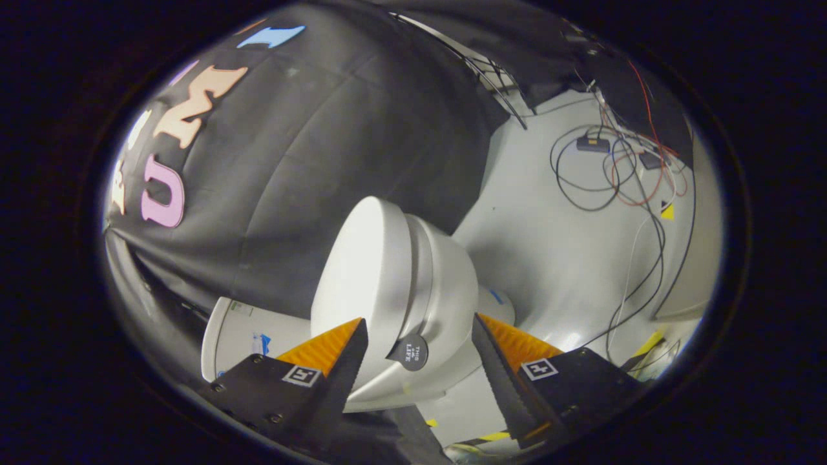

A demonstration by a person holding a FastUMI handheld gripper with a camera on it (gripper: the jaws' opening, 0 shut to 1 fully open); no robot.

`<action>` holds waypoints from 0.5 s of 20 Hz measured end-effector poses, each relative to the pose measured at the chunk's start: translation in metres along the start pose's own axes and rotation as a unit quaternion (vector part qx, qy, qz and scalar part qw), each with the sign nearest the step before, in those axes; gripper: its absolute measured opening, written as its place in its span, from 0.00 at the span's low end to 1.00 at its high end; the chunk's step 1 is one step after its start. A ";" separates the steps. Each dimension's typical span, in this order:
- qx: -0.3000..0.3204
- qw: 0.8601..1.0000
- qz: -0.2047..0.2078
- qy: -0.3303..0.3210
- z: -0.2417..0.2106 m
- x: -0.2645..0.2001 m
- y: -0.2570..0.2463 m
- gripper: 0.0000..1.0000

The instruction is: Open the toilet lid.

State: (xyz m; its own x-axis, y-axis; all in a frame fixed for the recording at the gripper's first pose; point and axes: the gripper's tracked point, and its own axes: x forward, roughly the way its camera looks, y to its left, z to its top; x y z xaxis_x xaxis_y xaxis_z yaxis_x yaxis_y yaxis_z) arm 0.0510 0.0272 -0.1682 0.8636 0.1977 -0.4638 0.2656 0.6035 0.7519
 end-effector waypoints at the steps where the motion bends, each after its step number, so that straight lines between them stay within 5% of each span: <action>1: 0.003 1.000 -0.003 0.008 -0.006 0.001 0.001 0.84; 9: 0.026 0.998 0.017 0.063 -0.045 0.027 0.014 0.83; 10: 0.019 0.997 -0.035 0.061 -0.043 0.026 -0.013 0.62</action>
State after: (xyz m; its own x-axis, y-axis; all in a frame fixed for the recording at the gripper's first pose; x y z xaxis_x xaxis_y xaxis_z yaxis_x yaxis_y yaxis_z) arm 0.0513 0.0577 -0.2104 0.7845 0.2494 -0.5677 0.3421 0.5895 0.7317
